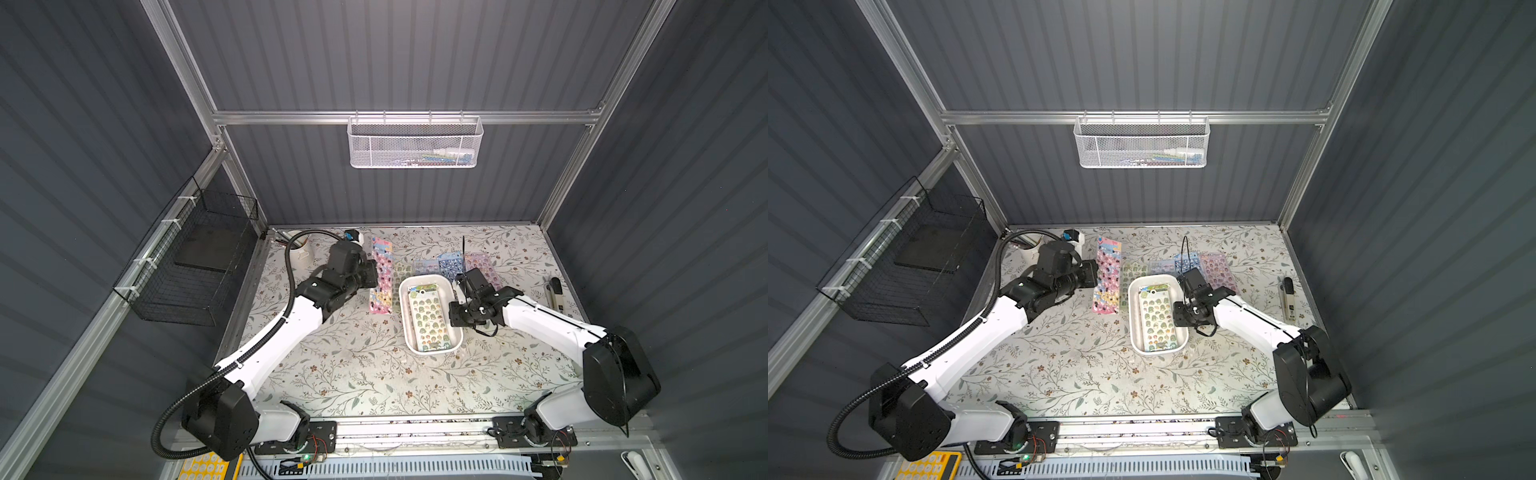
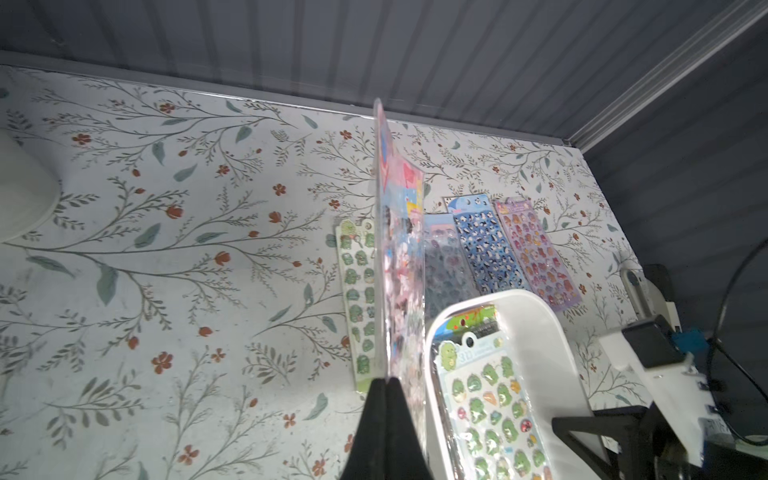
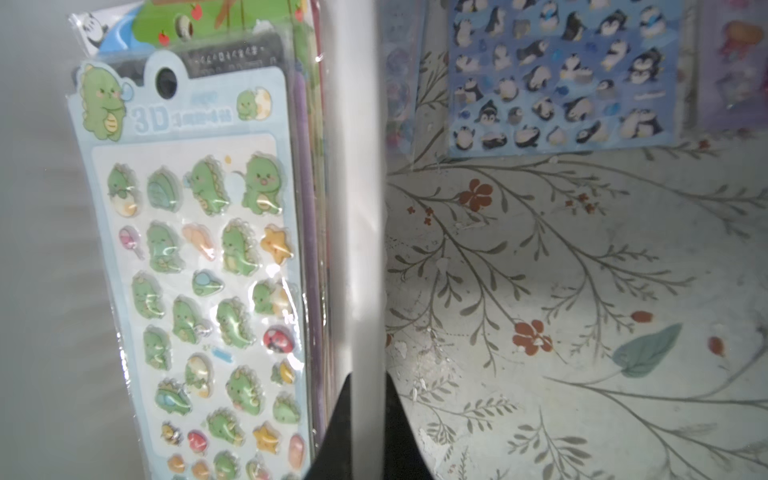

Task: Take the stickers out of the storage box
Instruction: Place the sticker at the center of the board.

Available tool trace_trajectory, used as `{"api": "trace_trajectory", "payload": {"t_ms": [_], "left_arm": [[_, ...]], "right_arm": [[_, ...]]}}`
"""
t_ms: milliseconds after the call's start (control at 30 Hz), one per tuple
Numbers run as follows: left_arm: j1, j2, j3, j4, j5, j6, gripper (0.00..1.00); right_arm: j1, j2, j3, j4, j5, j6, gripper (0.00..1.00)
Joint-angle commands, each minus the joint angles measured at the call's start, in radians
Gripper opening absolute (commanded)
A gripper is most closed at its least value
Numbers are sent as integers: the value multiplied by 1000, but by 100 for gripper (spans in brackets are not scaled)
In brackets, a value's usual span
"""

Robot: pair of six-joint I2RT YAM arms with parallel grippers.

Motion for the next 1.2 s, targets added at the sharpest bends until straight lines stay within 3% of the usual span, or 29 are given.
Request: {"api": "trace_trajectory", "payload": {"t_ms": [0, 333, 1167], "left_arm": [[71, 5, 29, -37, 137, 59, 0], [164, 248, 97, 24, 266, 130, 0], [242, 593, 177, 147, 305, 130, 0]], "right_arm": [[-16, -34, 5, 8, -40, -11, 11], [-39, -70, -19, 35, -92, -13, 12], [-47, -190, -29, 4, -143, -47, 13]]}}
